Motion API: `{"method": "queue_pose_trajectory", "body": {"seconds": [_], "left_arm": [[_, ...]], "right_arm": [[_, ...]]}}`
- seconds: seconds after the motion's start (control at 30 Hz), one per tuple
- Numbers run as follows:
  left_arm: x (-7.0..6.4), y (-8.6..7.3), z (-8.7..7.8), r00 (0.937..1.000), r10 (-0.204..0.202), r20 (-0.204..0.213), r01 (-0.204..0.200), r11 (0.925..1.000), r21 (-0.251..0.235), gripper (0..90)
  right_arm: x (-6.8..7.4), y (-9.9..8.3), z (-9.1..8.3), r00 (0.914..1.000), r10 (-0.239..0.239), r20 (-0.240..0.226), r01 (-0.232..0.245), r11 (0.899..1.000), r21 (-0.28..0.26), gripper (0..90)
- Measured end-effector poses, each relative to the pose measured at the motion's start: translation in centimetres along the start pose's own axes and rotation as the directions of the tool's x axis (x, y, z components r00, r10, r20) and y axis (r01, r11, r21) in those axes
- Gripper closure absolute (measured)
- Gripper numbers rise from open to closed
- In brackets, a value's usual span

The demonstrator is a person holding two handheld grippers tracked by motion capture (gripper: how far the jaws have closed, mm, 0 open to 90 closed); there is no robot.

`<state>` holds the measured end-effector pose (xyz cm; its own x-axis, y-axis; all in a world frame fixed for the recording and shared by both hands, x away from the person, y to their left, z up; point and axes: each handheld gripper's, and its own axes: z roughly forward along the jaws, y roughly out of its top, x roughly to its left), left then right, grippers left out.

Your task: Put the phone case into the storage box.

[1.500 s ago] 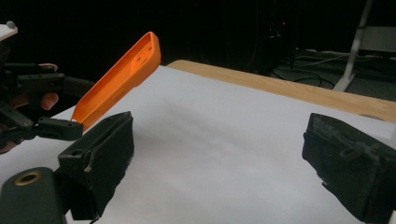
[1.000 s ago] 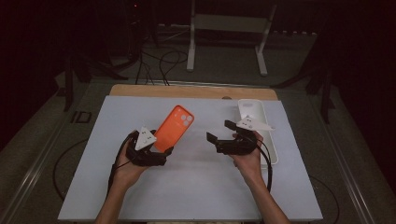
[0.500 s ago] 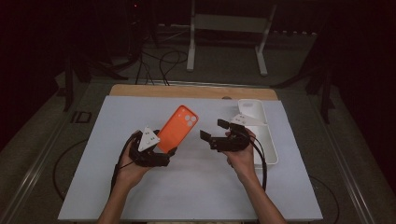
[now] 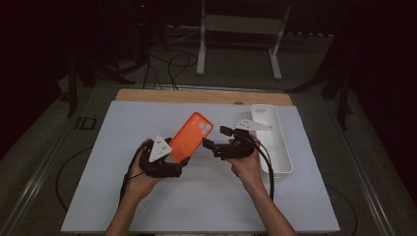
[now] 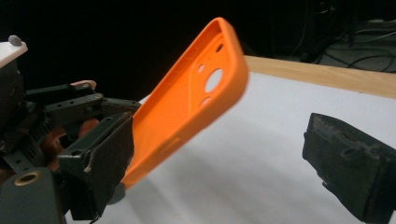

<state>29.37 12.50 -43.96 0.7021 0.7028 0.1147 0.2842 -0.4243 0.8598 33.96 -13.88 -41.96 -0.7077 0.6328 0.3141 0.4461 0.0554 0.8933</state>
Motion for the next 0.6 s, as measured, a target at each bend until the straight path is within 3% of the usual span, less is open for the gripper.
{"method": "queue_pose_trajectory", "body": {"seconds": [0.6], "left_arm": [[-1.4,0.5,0.4,0.9989,0.032,0.033,-0.032,0.9995,-0.007,16.5]], "right_arm": [[0.6,0.1,1.4,0.9983,0.036,-0.046,-0.035,0.999,0.024,9.1]]}}
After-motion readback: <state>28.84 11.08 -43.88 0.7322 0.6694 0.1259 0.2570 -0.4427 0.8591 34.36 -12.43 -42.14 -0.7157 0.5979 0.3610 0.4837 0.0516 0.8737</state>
